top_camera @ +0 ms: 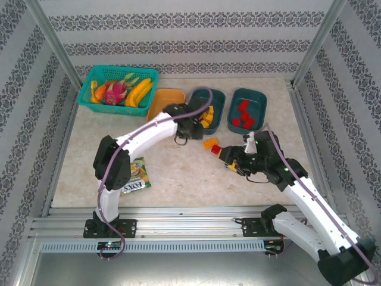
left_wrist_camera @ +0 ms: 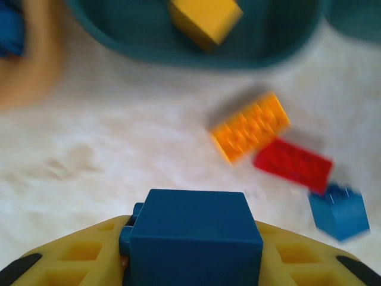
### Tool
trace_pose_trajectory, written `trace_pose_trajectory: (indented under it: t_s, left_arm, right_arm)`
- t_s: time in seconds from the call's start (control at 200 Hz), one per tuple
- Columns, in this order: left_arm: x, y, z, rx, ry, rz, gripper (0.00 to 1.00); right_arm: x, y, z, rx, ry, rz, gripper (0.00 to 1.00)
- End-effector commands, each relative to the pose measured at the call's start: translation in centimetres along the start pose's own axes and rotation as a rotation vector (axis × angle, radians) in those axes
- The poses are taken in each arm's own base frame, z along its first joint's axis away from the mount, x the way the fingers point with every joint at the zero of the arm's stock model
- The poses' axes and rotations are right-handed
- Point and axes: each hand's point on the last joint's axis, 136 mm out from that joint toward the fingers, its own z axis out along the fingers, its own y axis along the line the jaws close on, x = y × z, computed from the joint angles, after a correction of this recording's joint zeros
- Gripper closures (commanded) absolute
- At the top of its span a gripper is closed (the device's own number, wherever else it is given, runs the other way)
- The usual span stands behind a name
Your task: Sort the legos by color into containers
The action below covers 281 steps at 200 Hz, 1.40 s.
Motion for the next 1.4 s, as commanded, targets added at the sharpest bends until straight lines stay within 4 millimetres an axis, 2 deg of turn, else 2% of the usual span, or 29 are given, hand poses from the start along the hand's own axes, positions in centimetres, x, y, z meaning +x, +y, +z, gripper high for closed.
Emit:
trace_pose_trajectory:
  t_s: [0.0, 0.12, 0.26, 0.36, 0.49, 0.56, 0.634, 0.714, 0.814, 0.904, 0.969, 1.039, 1.179, 1.274, 1.399]
  left_arm:
    - [-3.0, 3.5, 0.5, -0.036, -0.012, 0.002, 0.6]
    - [-7.5, 6.7, 1.7, -0.059, -0.058, -0.044, 0.6]
    - [-11.5, 9.9, 3.5, -0.1, -0.106, -0.087, 0.6]
    - [-13.8, 11.8, 5.0, -0.11, -0.137, -0.126, 0.6]
    - [-15.7, 14.1, 7.4, -0.115, -0.166, -0.183, 0.59]
    - [-16.8, 14.7, 8.4, -0.098, -0.19, -0.204, 0.59]
    - [-17.6, 14.9, 9.4, -0.089, -0.206, -0.21, 0.59]
    - [-17.4, 15.1, 10.4, -0.082, -0.194, -0.225, 0.58]
    - [-16.2, 15.1, 11.5, -0.092, -0.148, -0.241, 0.56]
    - [-15.0, 15.1, 11.9, -0.109, -0.106, -0.243, 0.52]
    - [-14.4, 15.2, 11.8, -0.12, -0.084, -0.248, 0.49]
    - [-14.0, 15.2, 11.5, -0.126, -0.068, -0.257, 0.46]
    - [-14.3, 14.6, 9.6, -0.108, -0.079, -0.259, 0.39]
    - [-15.2, 13.8, 6.8, -0.083, -0.118, -0.258, 0.33]
    - [-15.7, 12.6, 2.6, -0.039, -0.154, -0.273, 0.3]
  right_arm:
    - [-2.1, 6.1, 0.6, -0.164, -0.073, -0.123, 0.4]
    - [-3.5, 7.6, 2.4, -0.157, -0.14, -0.166, 0.4]
    - [-5.4, 9.1, 4.0, -0.134, -0.25, -0.246, 0.4]
    - [-6.8, 9.7, 4.9, -0.112, -0.289, -0.279, 0.39]
    - [-7.8, 10.0, 6.0, -0.098, -0.283, -0.285, 0.39]
    - [-8.0, 9.8, 6.4, -0.091, -0.279, -0.283, 0.39]
    - [-8.0, 9.4, 6.8, -0.078, -0.268, -0.274, 0.39]
    - [-7.8, 8.5, 7.2, -0.053, -0.254, -0.253, 0.39]
    - [-7.6, 7.0, 7.2, 0.004, -0.247, -0.251, 0.39]
    - [-8.4, 4.7, 6.6, 0.109, -0.271, -0.228, 0.39]
    - [-9.1, 2.5, 5.7, 0.219, -0.292, -0.206, 0.39]
    - [-10.0, 1.2, 4.7, 0.296, -0.302, -0.23, 0.38]
    - [-11.5, -0.1, 3.4, 0.429, -0.25, -0.342, 0.37]
    - [-12.0, -1.2, 3.3, 0.511, -0.145, -0.451, 0.34]
    - [-11.9, -4.1, 4.2, 0.6, 0.022, -0.578, 0.3]
